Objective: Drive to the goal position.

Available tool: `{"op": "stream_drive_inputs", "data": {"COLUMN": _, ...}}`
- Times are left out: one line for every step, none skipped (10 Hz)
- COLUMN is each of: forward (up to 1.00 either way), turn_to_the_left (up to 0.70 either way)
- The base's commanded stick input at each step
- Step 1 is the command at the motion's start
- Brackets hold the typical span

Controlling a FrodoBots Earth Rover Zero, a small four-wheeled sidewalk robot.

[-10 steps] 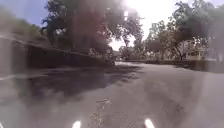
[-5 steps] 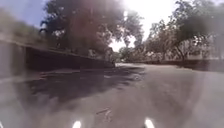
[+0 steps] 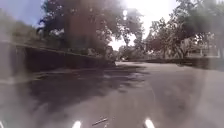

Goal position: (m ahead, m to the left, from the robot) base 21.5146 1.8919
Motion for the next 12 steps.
{"op": "stream_drive_inputs", "data": {"forward": 0.5, "turn_to_the_left": 0.0}}
{"op": "stream_drive_inputs", "data": {"forward": 0.5, "turn_to_the_left": 0.0}}
{"op": "stream_drive_inputs", "data": {"forward": 0.5, "turn_to_the_left": 0.0}}
{"op": "stream_drive_inputs", "data": {"forward": 0.5, "turn_to_the_left": 0.0}}
{"op": "stream_drive_inputs", "data": {"forward": 0.5, "turn_to_the_left": 0.0}}
{"op": "stream_drive_inputs", "data": {"forward": 0.5, "turn_to_the_left": 0.0}}
{"op": "stream_drive_inputs", "data": {"forward": 0.5, "turn_to_the_left": 0.0}}
{"op": "stream_drive_inputs", "data": {"forward": 0.5, "turn_to_the_left": 0.0}}
{"op": "stream_drive_inputs", "data": {"forward": 0.5, "turn_to_the_left": 0.0}}
{"op": "stream_drive_inputs", "data": {"forward": 0.5, "turn_to_the_left": 0.0}}
{"op": "stream_drive_inputs", "data": {"forward": 0.5, "turn_to_the_left": 0.0}}
{"op": "stream_drive_inputs", "data": {"forward": 0.5, "turn_to_the_left": 0.0}}
